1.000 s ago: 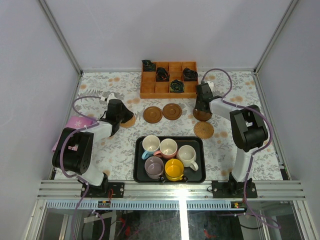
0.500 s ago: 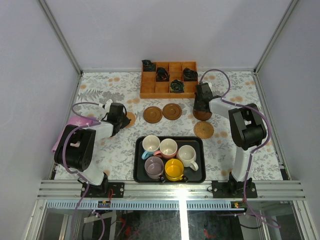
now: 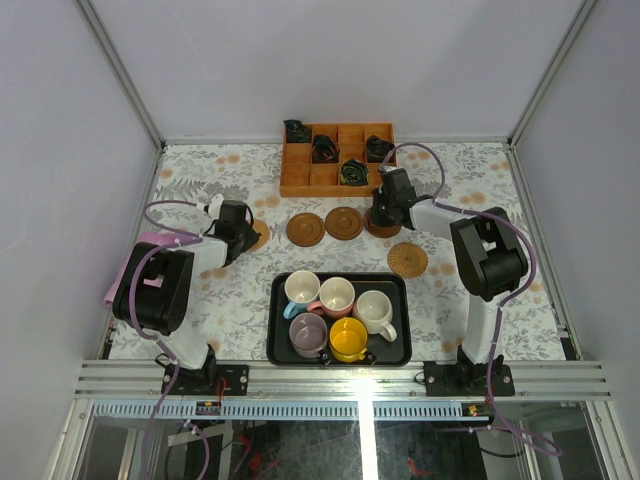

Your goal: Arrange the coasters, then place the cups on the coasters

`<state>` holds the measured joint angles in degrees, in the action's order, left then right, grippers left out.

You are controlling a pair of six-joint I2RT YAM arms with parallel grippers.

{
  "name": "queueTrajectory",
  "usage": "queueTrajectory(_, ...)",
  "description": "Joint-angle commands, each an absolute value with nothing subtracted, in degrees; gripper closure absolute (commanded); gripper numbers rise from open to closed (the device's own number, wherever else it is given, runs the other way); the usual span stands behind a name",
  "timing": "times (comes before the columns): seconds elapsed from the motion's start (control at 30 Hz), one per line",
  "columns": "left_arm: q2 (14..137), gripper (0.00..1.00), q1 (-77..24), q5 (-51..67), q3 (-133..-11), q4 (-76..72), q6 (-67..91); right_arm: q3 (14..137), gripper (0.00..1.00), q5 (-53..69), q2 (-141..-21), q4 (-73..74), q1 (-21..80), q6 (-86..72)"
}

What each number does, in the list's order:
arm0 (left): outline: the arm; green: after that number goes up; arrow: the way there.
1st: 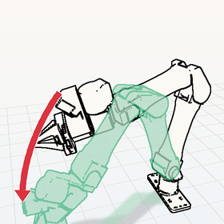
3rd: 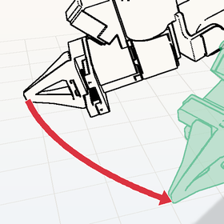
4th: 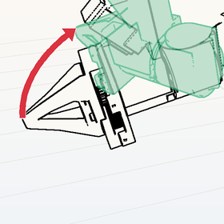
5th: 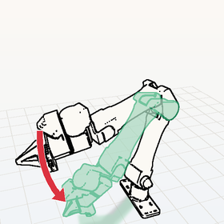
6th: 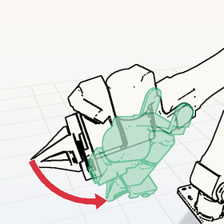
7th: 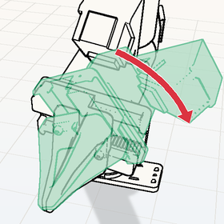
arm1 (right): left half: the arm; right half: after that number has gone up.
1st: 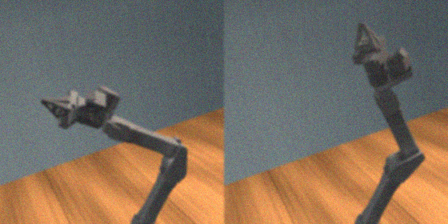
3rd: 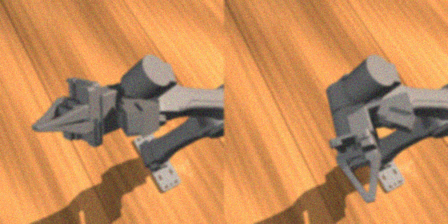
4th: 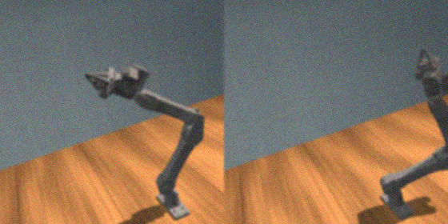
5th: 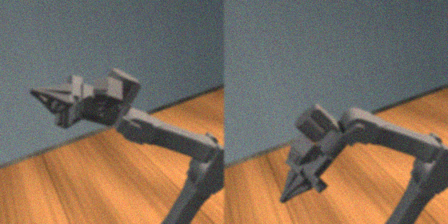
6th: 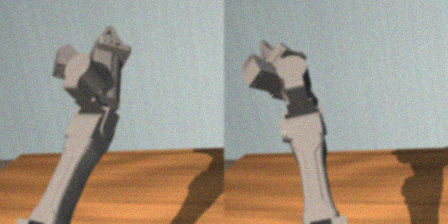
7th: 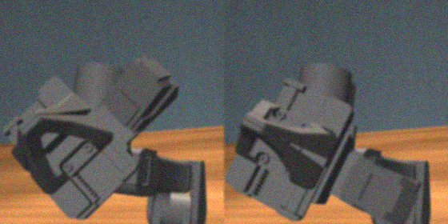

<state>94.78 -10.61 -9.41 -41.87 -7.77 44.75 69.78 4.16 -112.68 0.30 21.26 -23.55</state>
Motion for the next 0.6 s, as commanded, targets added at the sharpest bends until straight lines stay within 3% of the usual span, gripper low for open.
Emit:
queueTrajectory(0.0,96.65,1.00,-9.93,-10.13,-42.57,-6.80,43.36,68.54,1.00,6.31,-113.77,4.21,25.50,-23.95)
queueTrajectory(0.57,96.41,1.00,-9.64,-9.54,-43.69,-7.86,42.98,66.91,1.00,1.65,-103.50,8.25,28.26,-23.46)
